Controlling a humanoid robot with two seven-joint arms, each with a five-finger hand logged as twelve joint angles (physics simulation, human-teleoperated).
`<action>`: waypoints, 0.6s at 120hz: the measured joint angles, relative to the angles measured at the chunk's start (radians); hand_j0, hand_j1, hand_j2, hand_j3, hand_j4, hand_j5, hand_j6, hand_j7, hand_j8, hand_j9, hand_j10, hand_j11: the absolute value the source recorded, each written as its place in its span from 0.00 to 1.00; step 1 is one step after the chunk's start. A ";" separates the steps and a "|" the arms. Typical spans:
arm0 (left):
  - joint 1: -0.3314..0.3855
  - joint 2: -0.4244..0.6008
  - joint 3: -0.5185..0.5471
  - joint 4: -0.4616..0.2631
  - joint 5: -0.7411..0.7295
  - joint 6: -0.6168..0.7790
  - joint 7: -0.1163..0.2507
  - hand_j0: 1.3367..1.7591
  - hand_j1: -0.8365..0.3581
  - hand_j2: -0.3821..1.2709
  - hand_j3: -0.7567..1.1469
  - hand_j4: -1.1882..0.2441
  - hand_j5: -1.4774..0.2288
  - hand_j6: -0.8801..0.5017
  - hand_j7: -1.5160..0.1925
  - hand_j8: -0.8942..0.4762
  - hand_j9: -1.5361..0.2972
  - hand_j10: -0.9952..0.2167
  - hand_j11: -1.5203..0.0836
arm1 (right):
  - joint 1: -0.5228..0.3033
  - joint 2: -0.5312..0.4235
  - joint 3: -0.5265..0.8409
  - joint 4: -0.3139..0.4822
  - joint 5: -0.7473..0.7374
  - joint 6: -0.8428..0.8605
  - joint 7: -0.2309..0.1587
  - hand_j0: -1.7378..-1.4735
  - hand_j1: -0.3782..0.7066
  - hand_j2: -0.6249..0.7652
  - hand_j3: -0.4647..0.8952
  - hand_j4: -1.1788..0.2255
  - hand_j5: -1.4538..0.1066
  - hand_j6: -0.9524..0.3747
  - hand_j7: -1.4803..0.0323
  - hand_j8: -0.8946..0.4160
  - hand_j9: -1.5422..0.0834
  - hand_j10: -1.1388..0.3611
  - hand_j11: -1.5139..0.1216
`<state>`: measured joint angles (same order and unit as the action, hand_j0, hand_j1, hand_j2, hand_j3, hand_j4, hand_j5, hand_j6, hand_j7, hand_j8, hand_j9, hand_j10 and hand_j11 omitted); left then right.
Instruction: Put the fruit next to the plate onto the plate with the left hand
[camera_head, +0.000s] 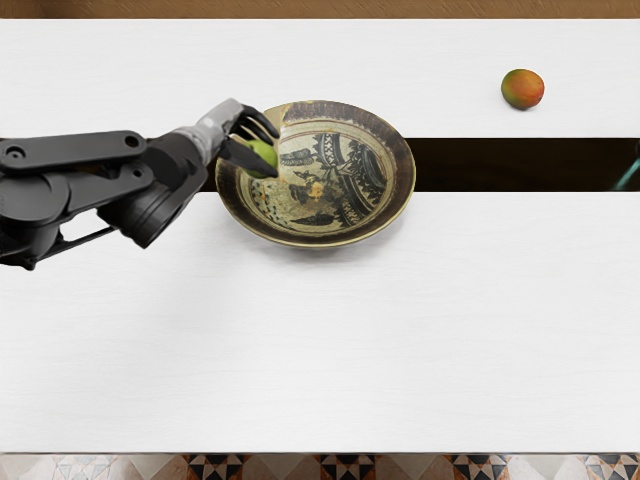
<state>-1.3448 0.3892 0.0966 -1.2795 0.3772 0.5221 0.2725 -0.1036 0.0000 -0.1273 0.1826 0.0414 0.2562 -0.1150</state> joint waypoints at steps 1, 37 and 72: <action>0.002 -0.001 0.000 0.000 0.000 0.000 0.000 0.75 0.49 0.37 0.40 0.35 0.30 0.23 0.34 0.37 0.32 0.40 0.35 | 0.000 0.000 0.000 0.000 0.000 0.000 0.000 0.30 0.05 0.45 0.34 0.83 0.92 0.71 0.96 0.67 0.94 0.75 0.91; 0.031 -0.036 0.001 0.024 0.002 -0.023 -0.002 0.75 0.49 0.36 0.40 0.35 0.30 0.23 0.34 0.38 0.31 0.40 0.36 | 0.000 0.000 0.000 0.000 0.000 0.000 0.000 0.30 0.05 0.45 0.34 0.83 0.92 0.71 0.96 0.67 0.94 0.75 0.91; 0.044 -0.036 0.001 0.026 0.002 -0.064 -0.002 0.75 0.51 0.34 0.40 0.35 0.31 0.21 0.35 0.36 0.32 0.38 0.37 | 0.000 0.000 0.000 0.000 0.000 0.000 0.000 0.30 0.05 0.45 0.34 0.83 0.92 0.71 0.96 0.67 0.94 0.75 0.91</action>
<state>-1.3013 0.3528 0.0972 -1.2535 0.3793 0.4578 0.2700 -0.1036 0.0000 -0.1273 0.1826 0.0414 0.2562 -0.1150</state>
